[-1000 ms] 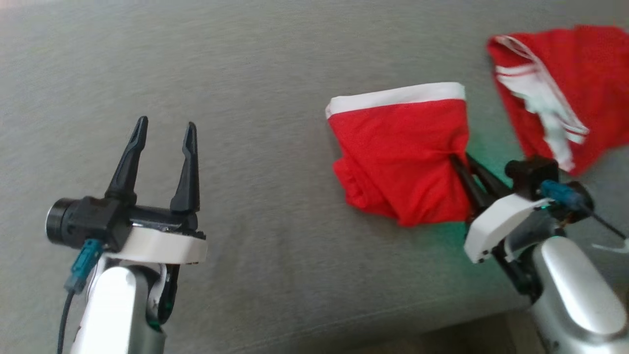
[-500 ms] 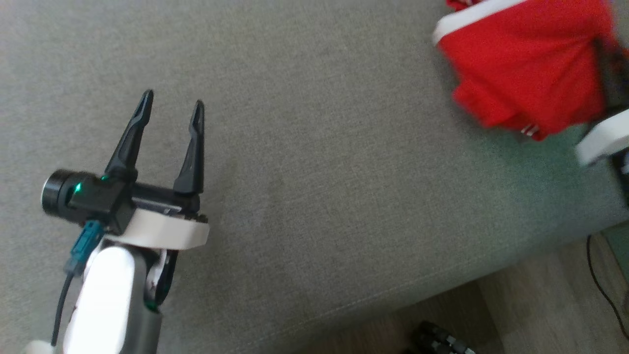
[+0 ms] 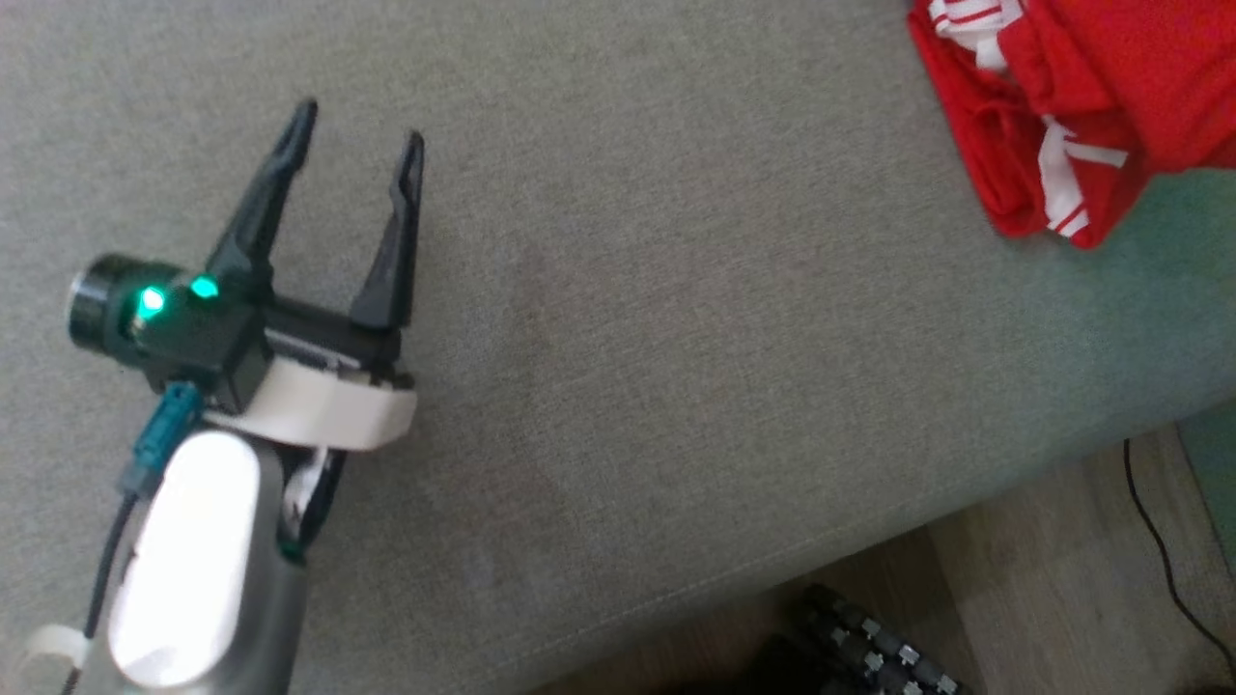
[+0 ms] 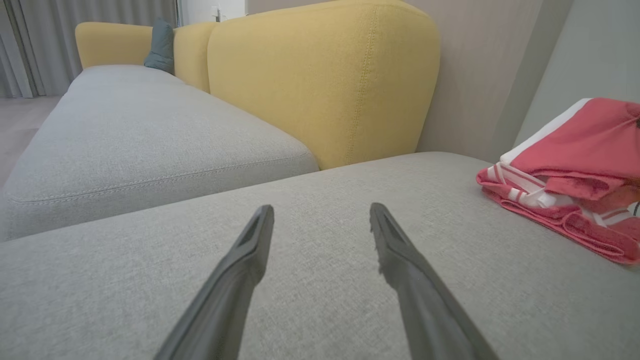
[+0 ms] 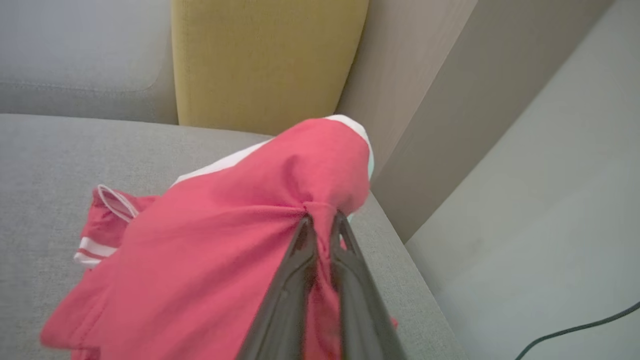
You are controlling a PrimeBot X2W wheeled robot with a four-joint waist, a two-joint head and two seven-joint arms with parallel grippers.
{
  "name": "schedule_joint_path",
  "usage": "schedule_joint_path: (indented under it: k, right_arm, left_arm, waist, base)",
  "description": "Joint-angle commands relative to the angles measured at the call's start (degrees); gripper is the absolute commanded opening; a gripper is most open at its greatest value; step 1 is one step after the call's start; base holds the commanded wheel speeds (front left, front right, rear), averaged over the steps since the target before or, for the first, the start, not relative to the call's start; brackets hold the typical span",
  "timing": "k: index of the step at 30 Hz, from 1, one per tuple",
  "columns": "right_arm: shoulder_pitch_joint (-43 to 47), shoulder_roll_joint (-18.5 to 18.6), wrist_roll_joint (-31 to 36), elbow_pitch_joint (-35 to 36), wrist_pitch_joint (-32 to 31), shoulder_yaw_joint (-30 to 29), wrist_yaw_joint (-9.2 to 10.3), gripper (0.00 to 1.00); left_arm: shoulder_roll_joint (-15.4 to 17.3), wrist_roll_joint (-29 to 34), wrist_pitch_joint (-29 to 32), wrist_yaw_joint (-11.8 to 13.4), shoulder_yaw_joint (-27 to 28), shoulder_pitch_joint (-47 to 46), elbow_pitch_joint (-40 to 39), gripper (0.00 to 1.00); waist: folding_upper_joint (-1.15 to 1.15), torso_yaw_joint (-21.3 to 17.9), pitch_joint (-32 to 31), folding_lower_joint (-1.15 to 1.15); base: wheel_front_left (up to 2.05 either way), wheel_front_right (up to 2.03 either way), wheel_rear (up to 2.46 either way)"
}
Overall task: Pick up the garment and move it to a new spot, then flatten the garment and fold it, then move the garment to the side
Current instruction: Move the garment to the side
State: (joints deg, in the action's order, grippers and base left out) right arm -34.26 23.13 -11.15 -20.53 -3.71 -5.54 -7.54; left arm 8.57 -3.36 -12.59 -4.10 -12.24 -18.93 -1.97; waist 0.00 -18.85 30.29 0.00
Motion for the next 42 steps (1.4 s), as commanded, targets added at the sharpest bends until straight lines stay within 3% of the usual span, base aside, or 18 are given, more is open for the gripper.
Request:
schedule_joint_path:
  k: [1, 16, 17, 18, 20, 22, 23, 31, 36, 42]
  right_arm:
    - [-1.7, 0.92, 1.09, 0.17, 0.4, -0.46, 0.05, 0.0]
    - [-5.21, -0.51, 14.55, -8.39, 1.21, -10.05, 0.05, 0.0]
    - [-5.51, -0.82, 15.64, -8.77, 1.5, -10.88, 0.05, 0.12]
    - [-5.88, -1.22, 16.51, -9.03, 2.01, -11.37, 0.05, 0.08]
    - [-6.38, -2.18, 18.35, -9.05, 3.09, -12.04, 0.05, 0.33]
    - [-6.78, -3.19, 19.71, -8.99, 4.2, -12.67, 0.05, 0.85]
    - [-6.87, -3.55, 20.33, -9.04, 4.56, -13.1, 0.05, 1.0]
    - [-4.99, -5.4, 24.39, -7.87, 6.45, -18.88, 0.05, 1.0]
    - [-1.43, -7.52, 23.35, -5.62, 8.65, -21.73, 0.05, 1.0]
    - [6.48, -12.81, 19.92, 3.72, 10.72, -21.29, 0.05, 1.0]
  left_arm:
    - [1.23, 0.52, 0.43, -0.41, 1.32, -2.05, -2.56, 1.0]
    - [1.79, -0.15, 0.0, -0.51, 0.67, -4.93, -1.97, 1.0]
    - [1.7, -0.23, -0.09, -0.51, 0.56, -5.18, -1.84, 1.0]
    - [1.61, -0.31, -0.19, -0.5, 0.47, -5.41, -1.69, 1.0]
    - [1.5, -0.47, -0.44, -0.42, 0.41, -5.71, -1.38, 1.0]
    - [1.41, -0.63, -0.69, -0.34, 0.33, -5.85, -1.09, 1.0]
    - [1.36, -0.75, -0.82, -0.3, 0.32, -5.85, -0.92, 1.0]
    - [0.98, -1.67, -1.72, 0.4, 0.69, -5.58, 0.23, 1.0]
    - [0.73, -2.44, -2.12, 0.83, 1.11, -4.4, 1.6, 1.0]
    - [0.17, -3.53, -2.35, 2.11, 2.26, -0.45, 3.02, 1.0]
  waist:
    - [0.0, 0.24, 2.29, 0.0]
    - [0.0, 1.22, 7.62, 0.0]
    - [0.0, 1.38, 7.78, 0.0]
    - [0.0, 1.54, 7.87, 0.0]
    - [0.0, 1.8, 8.01, 0.0]
    - [0.0, 2.08, 8.06, 0.0]
    - [0.0, 2.27, 8.02, 0.0]
    - [0.0, 3.74, 7.06, 0.0]
    - [0.0, 4.51, 4.53, 0.0]
    - [0.0, 5.6, -1.38, 0.0]
  base:
    - [0.0, 0.0, 0.0]
    - [0.0, 0.0, 0.0]
    - [0.0, 0.0, 0.0]
    - [0.0, 0.0, 0.0]
    - [0.0, 0.0, 0.0]
    - [0.0, 0.0, 0.0]
    - [0.0, 0.0, 0.0]
    - [0.0, 0.0, 0.0]
    - [0.0, 0.0, 0.0]
    - [0.0, 0.0, 0.0]
